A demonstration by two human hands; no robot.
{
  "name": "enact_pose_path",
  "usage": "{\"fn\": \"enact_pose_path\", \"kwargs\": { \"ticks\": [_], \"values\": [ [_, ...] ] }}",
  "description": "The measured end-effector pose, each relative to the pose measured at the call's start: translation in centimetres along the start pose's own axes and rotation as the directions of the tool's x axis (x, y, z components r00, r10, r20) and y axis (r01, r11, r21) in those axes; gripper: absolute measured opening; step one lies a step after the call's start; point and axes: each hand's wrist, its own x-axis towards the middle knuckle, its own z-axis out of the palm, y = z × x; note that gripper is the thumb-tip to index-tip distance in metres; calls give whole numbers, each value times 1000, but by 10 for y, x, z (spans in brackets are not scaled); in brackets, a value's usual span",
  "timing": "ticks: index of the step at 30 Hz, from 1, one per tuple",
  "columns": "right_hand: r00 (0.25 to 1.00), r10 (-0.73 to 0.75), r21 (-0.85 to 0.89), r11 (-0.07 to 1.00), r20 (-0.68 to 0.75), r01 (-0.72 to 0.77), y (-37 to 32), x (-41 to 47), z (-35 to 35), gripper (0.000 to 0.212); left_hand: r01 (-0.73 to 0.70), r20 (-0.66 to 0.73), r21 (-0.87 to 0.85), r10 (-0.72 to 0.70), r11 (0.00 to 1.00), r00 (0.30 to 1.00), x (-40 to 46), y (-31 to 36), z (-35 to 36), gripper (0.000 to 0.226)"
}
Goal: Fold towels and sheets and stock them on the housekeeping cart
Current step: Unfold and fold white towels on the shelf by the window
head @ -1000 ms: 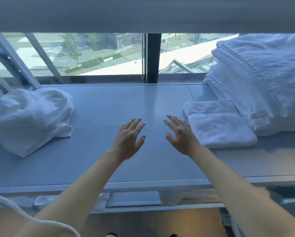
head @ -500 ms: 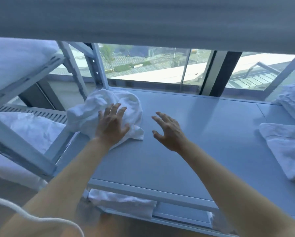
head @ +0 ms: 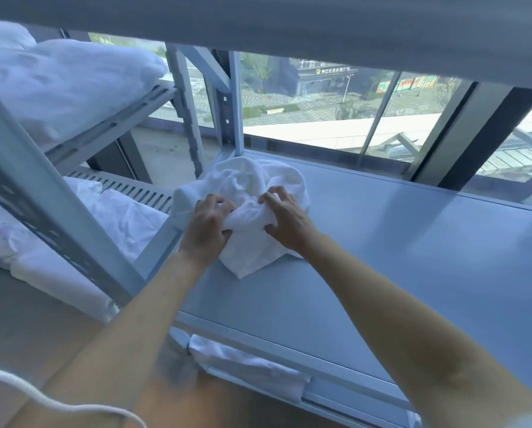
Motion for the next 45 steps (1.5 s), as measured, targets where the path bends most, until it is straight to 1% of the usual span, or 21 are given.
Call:
{"fn": "enact_pose_path", "kwargs": {
  "ticks": [3, 6, 9, 12, 17, 21, 24, 27, 28, 30, 32, 33, 34, 35, 37, 41, 42, 45],
  "values": [
    [997, -30, -11, 1000, -68, 30, 1, -5, -4, 50, -72, -68, -4, 71, 997, 995, 6, 7, -6, 31],
    [983, -56, -21, 998, -174, 53, 1, -10, -24, 46, -138, -152, -11, 135, 990, 979, 17, 21, -17, 30],
    [950, -90, -45, 996, -299, 80, 1, -16, -56, 42, -188, -214, -14, 180, 982, 960, 33, 43, -31, 32],
    [911, -104, -66, 994, -400, 84, 4, -27, -91, 39, -257, -277, 5, 248, 966, 928, 50, 74, -42, 27],
    [838, -82, -107, 994, -539, 28, 21, -64, -149, 35, -378, -371, -25, 343, 925, 863, 67, 141, -44, 16],
    [809, -57, -153, 987, -585, -41, 47, -121, -184, 37, -469, -387, -117, 395, 875, 833, 66, 201, -27, 18],
    [817, 7, -179, 974, -576, -135, 72, -178, -200, 38, -515, -350, -215, 427, 830, 834, 54, 246, 2, 20],
    [847, 89, -209, 951, -524, -229, 97, -242, -198, 39, -540, -233, -301, 489, 786, 841, 28, 280, 45, 18],
    [861, 127, -213, 942, -493, -261, 105, -263, -192, 40, -532, -167, -329, 506, 781, 846, 17, 287, 61, 19],
    [883, 243, -203, 917, -401, -344, 121, -303, -174, 44, -493, 18, -359, 534, 793, 845, -6, 294, 93, 29],
    [895, 370, -178, 891, -248, -418, 134, -336, -151, 50, -451, 228, -348, 540, 822, 810, -30, 294, 120, 39],
    [896, 412, -166, 884, -166, -437, 139, -348, -141, 52, -429, 316, -335, 529, 839, 788, -41, 294, 130, 41],
    [894, 436, -152, 882, -101, -447, 141, -358, -133, 54, -412, 377, -319, 513, 853, 771, -51, 293, 138, 41],
    [892, 448, -138, 881, -60, -452, 142, -364, -129, 55, -403, 408, -303, 500, 864, 764, -59, 293, 143, 41],
    [891, 454, -123, 884, -15, -452, 143, -366, -130, 57, -391, 417, -287, 481, 875, 771, -66, 292, 146, 41],
    [878, 467, -178, 877, 103, -446, 140, -345, -158, 62, -406, 381, -285, 491, 868, 783, -61, 295, 134, 38],
    [877, 474, -159, 875, 83, -458, 139, -335, -166, 61, -408, 369, -291, 496, 865, 786, -60, 295, 129, 34],
    [889, 448, -47, 890, -90, -453, 139, -299, -176, 48, -434, 348, -302, 522, 849, 778, -67, 291, 119, 20]
  ]
}}
